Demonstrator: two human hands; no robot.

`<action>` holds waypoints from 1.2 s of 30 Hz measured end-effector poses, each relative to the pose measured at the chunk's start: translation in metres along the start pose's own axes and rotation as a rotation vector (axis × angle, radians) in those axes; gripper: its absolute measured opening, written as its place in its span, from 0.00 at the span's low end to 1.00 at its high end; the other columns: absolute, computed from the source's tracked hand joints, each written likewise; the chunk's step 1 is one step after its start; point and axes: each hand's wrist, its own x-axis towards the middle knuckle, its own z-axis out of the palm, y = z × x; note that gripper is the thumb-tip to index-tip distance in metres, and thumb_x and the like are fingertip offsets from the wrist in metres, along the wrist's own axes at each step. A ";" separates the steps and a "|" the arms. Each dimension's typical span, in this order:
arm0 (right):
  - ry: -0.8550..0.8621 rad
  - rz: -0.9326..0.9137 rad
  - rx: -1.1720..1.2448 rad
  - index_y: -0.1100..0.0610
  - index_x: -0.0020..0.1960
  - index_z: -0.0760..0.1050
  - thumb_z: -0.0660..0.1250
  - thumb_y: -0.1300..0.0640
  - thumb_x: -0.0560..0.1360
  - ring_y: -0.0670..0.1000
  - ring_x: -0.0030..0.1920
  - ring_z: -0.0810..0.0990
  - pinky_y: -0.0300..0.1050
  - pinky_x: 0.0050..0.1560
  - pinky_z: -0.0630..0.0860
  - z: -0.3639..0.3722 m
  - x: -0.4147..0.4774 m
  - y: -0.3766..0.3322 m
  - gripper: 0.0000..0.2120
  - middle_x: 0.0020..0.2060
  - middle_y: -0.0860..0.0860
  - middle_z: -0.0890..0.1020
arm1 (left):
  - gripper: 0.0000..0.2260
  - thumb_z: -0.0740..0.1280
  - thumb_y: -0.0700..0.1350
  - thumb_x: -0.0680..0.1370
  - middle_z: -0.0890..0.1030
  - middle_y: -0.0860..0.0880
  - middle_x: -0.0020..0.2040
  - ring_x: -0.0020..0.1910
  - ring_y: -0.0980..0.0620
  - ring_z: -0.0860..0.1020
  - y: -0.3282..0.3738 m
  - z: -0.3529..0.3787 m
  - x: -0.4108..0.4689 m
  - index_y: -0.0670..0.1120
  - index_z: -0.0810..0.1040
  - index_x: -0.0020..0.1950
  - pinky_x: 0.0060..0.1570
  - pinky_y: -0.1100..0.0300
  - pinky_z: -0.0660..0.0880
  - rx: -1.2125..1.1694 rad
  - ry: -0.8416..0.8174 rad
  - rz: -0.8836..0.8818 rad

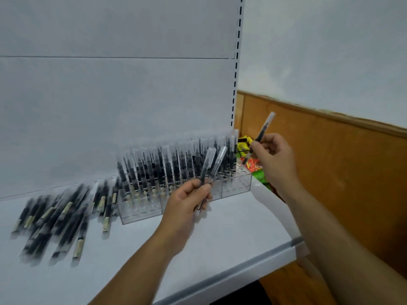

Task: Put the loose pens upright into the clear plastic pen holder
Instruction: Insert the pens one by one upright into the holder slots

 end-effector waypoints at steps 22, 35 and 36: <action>-0.382 0.056 -0.736 0.56 0.42 0.77 0.72 0.50 0.74 0.52 0.38 0.78 0.43 0.33 0.70 0.011 0.033 0.017 0.09 0.35 0.50 0.81 | 0.06 0.71 0.44 0.70 0.79 0.47 0.36 0.32 0.55 0.74 -0.005 -0.008 0.003 0.44 0.83 0.45 0.33 0.66 0.73 -0.075 -0.010 -0.001; -0.370 0.077 -0.800 0.51 0.41 0.78 0.71 0.45 0.74 0.47 0.37 0.76 0.40 0.32 0.66 0.005 0.019 0.007 0.11 0.35 0.45 0.79 | 0.03 0.70 0.42 0.73 0.80 0.47 0.36 0.34 0.55 0.74 -0.003 -0.007 0.000 0.47 0.85 0.42 0.34 0.66 0.73 -0.057 -0.012 0.017; -0.334 0.056 -0.800 0.51 0.44 0.79 0.70 0.44 0.75 0.45 0.39 0.76 0.40 0.33 0.68 0.002 0.015 0.006 0.10 0.38 0.44 0.79 | 0.05 0.69 0.41 0.74 0.80 0.48 0.36 0.34 0.55 0.74 -0.002 -0.006 0.000 0.47 0.85 0.42 0.34 0.66 0.73 -0.049 -0.005 0.023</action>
